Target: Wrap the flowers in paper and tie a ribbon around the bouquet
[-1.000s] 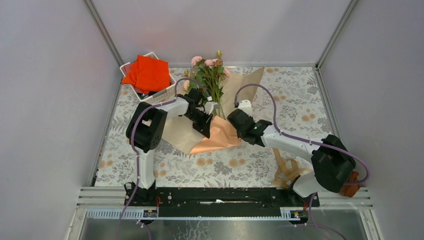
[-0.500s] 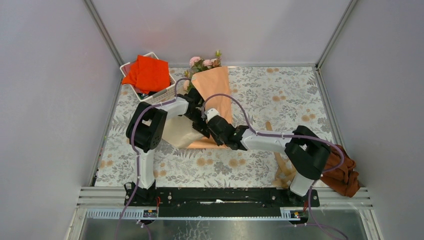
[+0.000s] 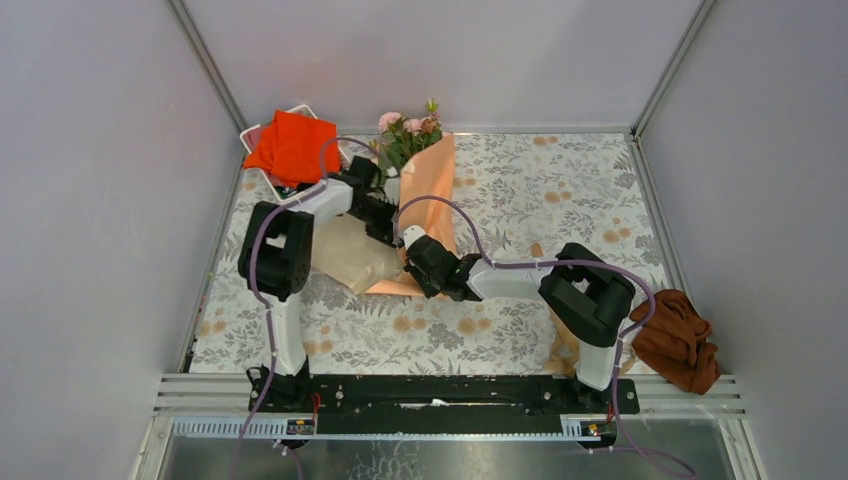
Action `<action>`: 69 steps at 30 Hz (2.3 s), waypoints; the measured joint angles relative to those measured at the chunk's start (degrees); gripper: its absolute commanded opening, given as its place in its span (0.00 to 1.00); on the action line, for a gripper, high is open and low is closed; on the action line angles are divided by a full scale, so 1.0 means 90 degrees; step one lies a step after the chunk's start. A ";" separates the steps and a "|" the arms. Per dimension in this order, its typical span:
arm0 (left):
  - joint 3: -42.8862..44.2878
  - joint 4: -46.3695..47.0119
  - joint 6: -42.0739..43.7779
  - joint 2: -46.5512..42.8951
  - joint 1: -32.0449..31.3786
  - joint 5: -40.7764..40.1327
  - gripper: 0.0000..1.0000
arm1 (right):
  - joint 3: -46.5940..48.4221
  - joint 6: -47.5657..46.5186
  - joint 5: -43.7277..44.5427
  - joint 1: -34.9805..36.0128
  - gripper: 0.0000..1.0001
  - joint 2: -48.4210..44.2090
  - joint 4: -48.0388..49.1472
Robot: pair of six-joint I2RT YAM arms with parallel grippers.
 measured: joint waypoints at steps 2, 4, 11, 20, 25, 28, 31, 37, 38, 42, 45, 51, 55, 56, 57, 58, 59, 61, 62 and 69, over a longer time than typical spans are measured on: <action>0.0114 -0.0007 -0.0007 -0.0131 0.0359 0.0005 0.65 | 0.0000 0.0000 0.0002 0.0002 0.05 0.0002 0.0000; 0.0192 -0.0010 -0.0015 -0.0420 0.0680 0.0017 0.77 | 0.0000 -0.0002 0.0005 0.0002 0.04 0.0002 0.0000; 0.0221 0.0415 -0.0413 -0.1880 0.0923 0.0384 0.97 | 0.0005 -0.0010 0.0007 0.0002 0.04 0.0002 -0.0005; -0.0432 0.1073 -0.1389 -0.2198 0.1005 0.0850 0.99 | 0.0015 -0.0010 0.0007 0.0005 0.04 0.0010 -0.0015; -0.0748 0.1156 -0.1559 -0.2232 0.1015 0.1173 0.99 | 0.0015 -0.0024 0.0007 0.0005 0.04 0.0012 -0.0012; -0.0780 0.1178 -0.1574 -0.2341 0.1013 0.1338 0.99 | 0.0017 -0.0036 0.0007 0.0005 0.04 0.0012 -0.0012; -0.0780 0.1243 -0.1574 -0.2455 0.1015 0.1418 0.96 | 0.0017 -0.0053 0.0007 0.0005 0.04 0.0012 -0.0012; -0.0916 0.1593 -0.1700 -0.2307 0.1015 0.1185 0.58 | 0.0017 -0.0080 0.0007 0.0005 0.04 0.0012 -0.0012; -0.0913 0.1642 -0.1715 -0.2193 0.1015 0.1120 0.43 | 0.0017 -0.0090 0.0007 0.0005 0.05 0.0012 -0.0012; -0.0867 0.1724 -0.1688 -0.1515 0.1015 0.0848 0.00 | 0.0039 -0.0100 0.0005 0.0005 0.14 0.0015 -0.0051; -0.0862 0.1790 -0.1693 -0.1173 0.1015 0.0498 0.00 | 0.0061 -0.0124 0.0007 0.0005 0.28 0.0015 -0.0109; -0.0721 0.1943 -0.1605 -0.0420 0.1015 -0.0335 0.00 | 0.0126 -0.0393 -0.0359 0.0005 0.53 -0.0248 -0.0775; -0.0736 0.2028 -0.1659 -0.0022 0.1027 -0.0316 0.00 | 0.0180 -0.0765 -0.1192 -0.0022 0.56 -0.0894 -0.1396; -0.0741 0.2050 -0.1659 -0.0036 0.1027 -0.0318 0.00 | 0.0240 -0.0835 -0.1401 -0.0039 0.56 -0.1035 -0.1498; -0.0743 0.2062 -0.1656 -0.0041 0.1027 -0.0321 0.00 | 0.0304 -0.0865 -0.1598 -0.0058 0.55 -0.1141 -0.1528; -0.0743 0.2074 -0.1656 -0.0041 0.1027 -0.0321 0.00 | 0.0367 -0.0882 -0.1785 -0.0100 0.53 -0.1224 -0.1496; -0.0743 0.2086 -0.1654 -0.0041 0.1027 -0.0321 0.00 | 0.0401 -0.0845 -0.1926 -0.0160 0.50 -0.1258 -0.1428; -0.0753 0.2103 -0.1651 -0.0044 0.1027 -0.0323 0.00 | 0.0466 -0.0646 -0.2123 -0.0376 0.38 -0.1207 -0.1268; -0.0755 0.2103 -0.1644 -0.0044 0.1027 -0.0323 0.00 | 0.0498 -0.0517 -0.2169 -0.0498 0.33 -0.1129 -0.1217; -0.0755 0.2076 -0.1511 -0.0100 0.1030 -0.0478 0.00 | 0.0090 0.0610 -0.2021 -0.1253 0.16 -0.0328 -0.0865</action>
